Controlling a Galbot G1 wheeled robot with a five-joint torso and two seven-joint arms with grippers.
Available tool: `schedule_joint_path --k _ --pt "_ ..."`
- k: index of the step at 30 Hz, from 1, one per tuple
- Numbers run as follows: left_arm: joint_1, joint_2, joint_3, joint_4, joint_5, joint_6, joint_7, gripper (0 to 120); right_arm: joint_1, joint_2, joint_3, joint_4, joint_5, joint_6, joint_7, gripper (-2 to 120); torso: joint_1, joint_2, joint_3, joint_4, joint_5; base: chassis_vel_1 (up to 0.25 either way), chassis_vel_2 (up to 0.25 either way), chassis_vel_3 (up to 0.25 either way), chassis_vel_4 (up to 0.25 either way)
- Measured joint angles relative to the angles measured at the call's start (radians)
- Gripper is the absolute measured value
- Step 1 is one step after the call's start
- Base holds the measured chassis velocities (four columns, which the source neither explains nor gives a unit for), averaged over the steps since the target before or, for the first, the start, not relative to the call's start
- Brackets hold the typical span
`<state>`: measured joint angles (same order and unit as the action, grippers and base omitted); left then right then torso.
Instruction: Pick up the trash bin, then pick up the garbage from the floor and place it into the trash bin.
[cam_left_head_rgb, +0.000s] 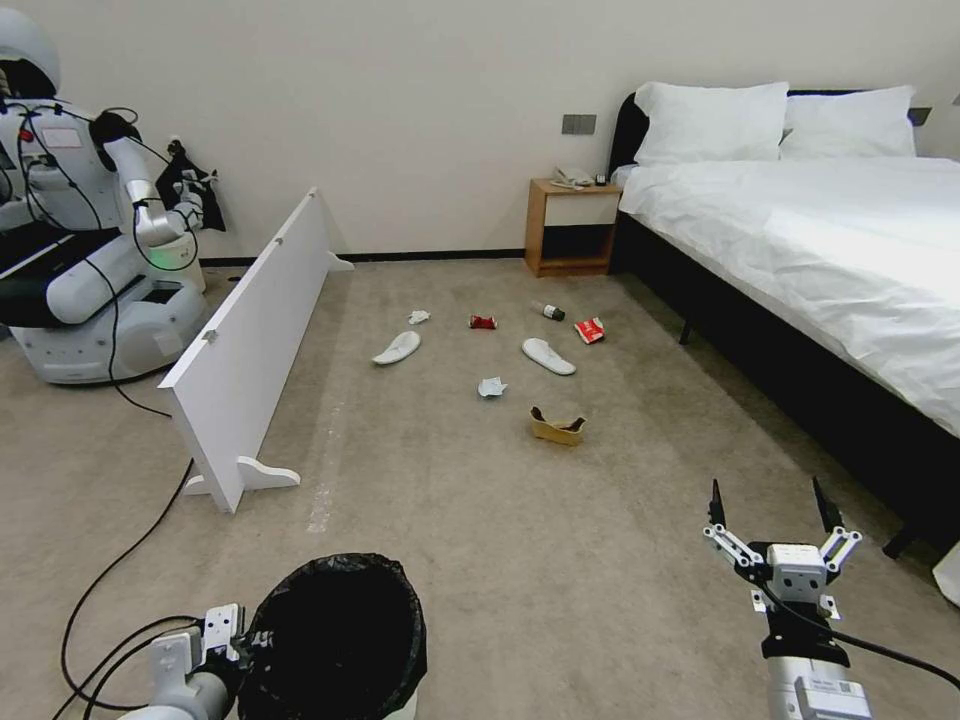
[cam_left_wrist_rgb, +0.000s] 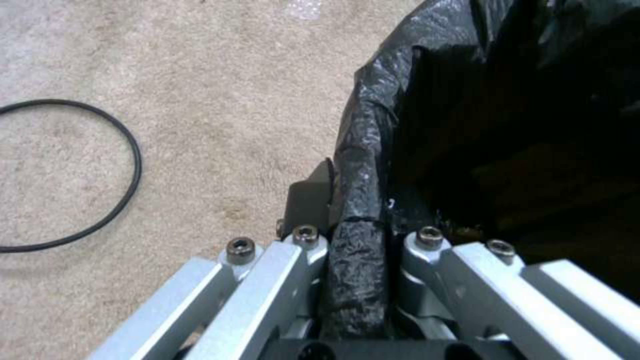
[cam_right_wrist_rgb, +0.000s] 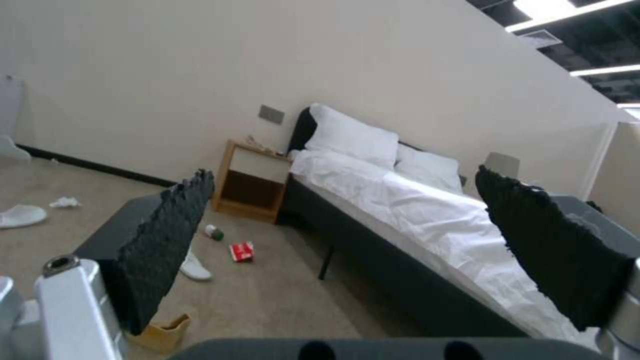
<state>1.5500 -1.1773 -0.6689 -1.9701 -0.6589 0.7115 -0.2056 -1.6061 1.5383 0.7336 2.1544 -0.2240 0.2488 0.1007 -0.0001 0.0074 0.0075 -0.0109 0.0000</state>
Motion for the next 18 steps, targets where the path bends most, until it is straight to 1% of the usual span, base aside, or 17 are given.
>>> schedule_joint_path --k 2,3,5,8,9,10,11,13,14,15,16,17,18 --pt "0.002 -0.002 -0.003 -0.003 0.000 -0.006 0.003 8 -0.001 0.000 0.001 0.001 0.000 -0.001 0.000 100 0.000 0.000 0.000 0.0000 -0.0001 0.000 0.000 0.000 0.000" --pt "0.006 -0.007 -0.012 -0.011 0.000 -0.021 0.015 8 -0.005 0.000 0.002 0.004 0.000 -0.007 0.000 100 0.000 0.000 0.000 0.0002 -0.0010 0.000 0.000 0.000 0.000" --pt "0.015 -0.016 -0.032 -0.037 0.004 -0.050 0.051 4 -0.014 -0.003 0.004 0.010 0.023 -0.036 -0.003 100 0.000 -0.001 0.001 0.0001 -0.0023 0.000 0.000 0.000 0.000" --pt "0.018 -0.019 -0.038 -0.049 0.007 -0.058 0.059 4 -0.018 -0.006 0.006 0.012 0.042 -0.048 -0.010 100 0.000 -0.001 0.001 -0.0003 -0.0029 0.000 0.000 0.000 0.000" --pt "0.024 -0.022 -0.067 -0.087 0.017 -0.082 0.064 4 -0.031 -0.013 0.010 0.012 0.099 -0.065 -0.029 100 0.000 -0.001 0.000 -0.0007 -0.0018 0.000 0.000 0.000 0.000" --pt "0.031 -0.025 -0.092 -0.127 0.023 -0.097 0.064 4 -0.047 -0.018 0.012 0.010 0.149 -0.081 -0.051 100 0.000 -0.001 0.000 0.0001 0.0000 0.000 0.000 0.000 0.000" --pt "0.031 -0.025 -0.092 -0.127 0.023 -0.097 0.064 4 -0.047 -0.018 0.012 0.010 0.149 -0.081 -0.051 100 0.000 -0.001 0.000 0.0001 0.0000 0.000 0.000 0.000 0.000" --pt "0.040 -0.030 -0.109 -0.183 0.026 -0.099 0.067 4 -0.070 -0.024 0.016 0.010 0.200 -0.100 -0.083 100 0.000 -0.001 0.000 0.0001 -0.0015 0.000 0.000 0.000 0.000" --pt "0.040 -0.030 -0.109 -0.183 0.026 -0.099 0.067 4 -0.070 -0.024 0.016 0.010 0.200 -0.100 -0.083 100 0.000 -0.001 0.000 0.0001 -0.0015 0.000 0.000 0.000 0.000" --pt "0.042 -0.031 -0.115 -0.206 0.028 -0.100 0.065 4 -0.078 -0.026 0.016 0.010 0.215 -0.104 -0.096 100 0.000 -0.001 0.000 -0.0001 -0.0007 0.000 0.000 0.000 0.000" --pt "0.046 -0.031 -0.123 -0.250 0.033 -0.102 0.055 4 -0.094 -0.034 0.015 0.009 0.232 -0.118 -0.121 100 0.000 0.000 0.000 -0.0003 0.0002 0.000 0.000 0.000 0.000" --pt "0.046 -0.031 -0.123 -0.250 0.033 -0.102 0.055 4 -0.094 -0.034 0.015 0.009 0.232 -0.118 -0.121 100 0.000 0.000 0.000 -0.0003 0.0002 0.000 0.000 0.000 0.000" --pt "0.047 -0.031 -0.126 -0.278 0.039 -0.102 0.052 4 -0.104 -0.042 0.015 0.007 0.237 -0.118 -0.135 100 0.000 0.000 0.000 0.0000 -0.0003 0.000 0.000 0.000 0.000"
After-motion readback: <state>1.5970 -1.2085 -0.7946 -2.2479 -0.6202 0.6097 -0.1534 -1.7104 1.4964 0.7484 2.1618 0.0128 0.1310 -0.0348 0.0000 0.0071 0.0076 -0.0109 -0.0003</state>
